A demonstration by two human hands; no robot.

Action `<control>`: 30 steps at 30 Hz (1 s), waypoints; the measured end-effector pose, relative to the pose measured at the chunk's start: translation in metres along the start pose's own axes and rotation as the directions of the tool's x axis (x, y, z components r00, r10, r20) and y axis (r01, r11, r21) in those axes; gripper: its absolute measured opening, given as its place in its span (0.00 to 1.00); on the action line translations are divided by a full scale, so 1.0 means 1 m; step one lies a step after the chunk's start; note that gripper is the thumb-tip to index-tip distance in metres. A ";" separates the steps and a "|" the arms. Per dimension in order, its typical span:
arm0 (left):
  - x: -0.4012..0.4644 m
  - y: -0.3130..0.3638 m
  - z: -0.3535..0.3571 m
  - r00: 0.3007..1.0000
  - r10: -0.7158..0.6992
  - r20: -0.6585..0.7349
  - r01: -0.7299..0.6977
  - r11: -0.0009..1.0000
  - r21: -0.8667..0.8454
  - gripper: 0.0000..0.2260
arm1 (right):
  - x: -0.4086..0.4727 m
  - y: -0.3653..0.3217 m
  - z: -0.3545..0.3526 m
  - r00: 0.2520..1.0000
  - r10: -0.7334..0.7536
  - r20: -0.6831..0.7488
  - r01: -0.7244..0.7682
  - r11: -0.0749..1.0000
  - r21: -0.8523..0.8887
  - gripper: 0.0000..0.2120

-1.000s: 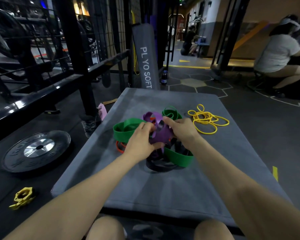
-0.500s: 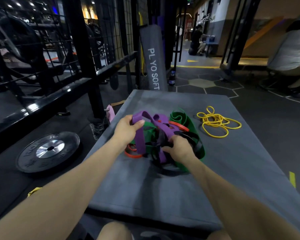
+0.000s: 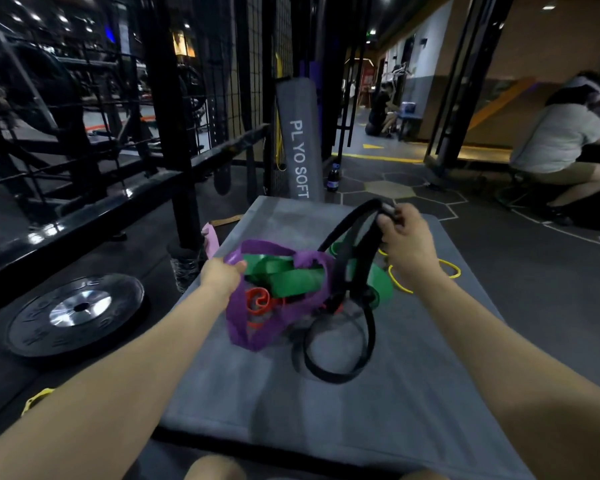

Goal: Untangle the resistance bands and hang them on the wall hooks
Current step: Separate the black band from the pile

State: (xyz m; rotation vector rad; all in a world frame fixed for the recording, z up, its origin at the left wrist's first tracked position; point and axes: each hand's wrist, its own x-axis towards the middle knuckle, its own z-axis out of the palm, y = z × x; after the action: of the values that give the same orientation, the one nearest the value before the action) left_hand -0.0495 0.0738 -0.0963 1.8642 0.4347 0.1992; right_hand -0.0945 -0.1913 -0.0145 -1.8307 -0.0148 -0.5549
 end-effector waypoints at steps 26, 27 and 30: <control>-0.082 -0.001 0.137 0.769 0.257 0.586 -0.628 0.480 0.613 0.26 | -0.008 0.058 -0.082 0.952 0.286 -0.110 -0.287 0.958 0.011 0.13; -0.079 0.003 0.136 0.792 0.284 0.540 -0.601 0.518 0.608 0.26 | -0.007 0.061 -0.085 0.949 0.288 -0.125 -0.288 0.957 0.023 0.14; -0.061 0.020 0.123 0.893 0.316 0.320 -0.449 0.663 0.599 0.25 | -0.009 0.063 -0.089 0.935 0.345 -0.087 -0.333 0.935 0.125 0.10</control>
State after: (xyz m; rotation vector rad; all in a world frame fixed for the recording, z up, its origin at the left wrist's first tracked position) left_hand -0.0585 -0.0635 -0.1137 2.6554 -0.0649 0.1559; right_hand -0.1170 -0.2902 -0.0545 -1.6475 0.3337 -0.3978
